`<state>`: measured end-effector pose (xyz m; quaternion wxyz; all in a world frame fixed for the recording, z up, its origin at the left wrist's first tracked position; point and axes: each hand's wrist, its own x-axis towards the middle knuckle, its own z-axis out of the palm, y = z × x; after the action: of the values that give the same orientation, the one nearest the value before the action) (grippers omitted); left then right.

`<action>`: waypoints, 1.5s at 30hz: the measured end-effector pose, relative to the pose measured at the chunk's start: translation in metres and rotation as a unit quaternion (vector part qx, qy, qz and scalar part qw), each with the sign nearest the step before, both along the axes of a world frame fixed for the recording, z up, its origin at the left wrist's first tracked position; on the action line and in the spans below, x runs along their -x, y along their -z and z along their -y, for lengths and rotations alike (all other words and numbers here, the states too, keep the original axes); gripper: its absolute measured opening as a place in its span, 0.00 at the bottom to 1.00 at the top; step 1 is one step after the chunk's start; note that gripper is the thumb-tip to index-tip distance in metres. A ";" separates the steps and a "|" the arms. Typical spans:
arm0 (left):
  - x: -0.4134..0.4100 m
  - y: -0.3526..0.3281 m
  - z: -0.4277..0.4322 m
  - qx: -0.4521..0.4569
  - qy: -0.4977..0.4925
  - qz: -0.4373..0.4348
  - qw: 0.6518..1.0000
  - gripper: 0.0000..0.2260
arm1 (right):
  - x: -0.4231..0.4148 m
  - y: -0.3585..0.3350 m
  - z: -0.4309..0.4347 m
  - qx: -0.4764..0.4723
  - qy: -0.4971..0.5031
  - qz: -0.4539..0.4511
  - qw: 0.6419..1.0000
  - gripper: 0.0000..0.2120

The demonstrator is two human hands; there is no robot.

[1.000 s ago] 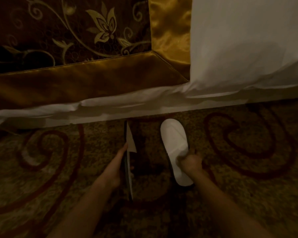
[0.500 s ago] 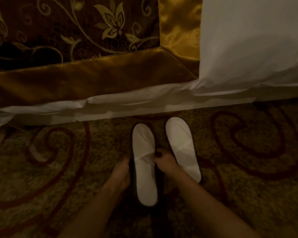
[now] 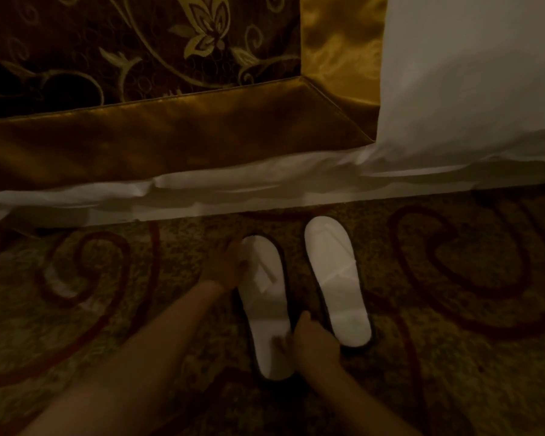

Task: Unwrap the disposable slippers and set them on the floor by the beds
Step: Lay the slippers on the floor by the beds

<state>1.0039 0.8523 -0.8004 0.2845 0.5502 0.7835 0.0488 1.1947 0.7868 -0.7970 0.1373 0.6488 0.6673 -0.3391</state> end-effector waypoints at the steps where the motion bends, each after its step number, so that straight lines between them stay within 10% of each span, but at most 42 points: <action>1: 0.000 0.004 -0.009 0.017 0.026 -0.001 1.000 0.30 | 0.001 0.001 0.003 0.023 0.014 -0.007 1.000 0.29; 8: -0.003 0.019 -0.028 0.007 0.012 -0.032 0.999 0.35 | -0.008 0.003 -0.005 0.059 0.080 -0.081 0.992 0.24; 19: 0.062 0.008 0.023 -0.001 -0.275 0.123 0.954 0.42 | 0.007 -0.010 -0.110 -0.102 0.023 -0.114 0.988 0.19; 26: 0.027 0.001 0.112 -0.067 -0.315 0.142 0.936 0.25 | 0.045 -0.007 -0.130 -0.220 -0.138 -0.154 0.953 0.15; 31: -0.045 0.003 0.149 0.007 -0.554 0.438 0.708 0.19 | 0.085 -0.011 -0.137 -0.230 -0.310 -0.179 0.905 0.20; 37: -0.104 0.006 0.147 -0.010 -0.626 0.505 0.594 0.21 | 0.091 0.009 -0.125 -0.179 -0.310 -0.202 0.912 0.27; 42: -0.109 0.004 0.141 0.037 -0.567 0.433 0.700 0.24 | 0.055 0.022 -0.119 -0.209 -0.172 -0.134 0.953 0.25; 45: -0.097 0.007 0.138 0.011 -0.477 0.204 0.855 0.28 | 0.047 0.031 -0.112 -0.204 -0.187 -0.103 0.955 0.24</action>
<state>1.1007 0.7142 -0.8077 0.3853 0.0836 0.8749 0.2812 1.1472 0.8987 -0.8279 -0.0063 0.4876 0.8423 -0.2295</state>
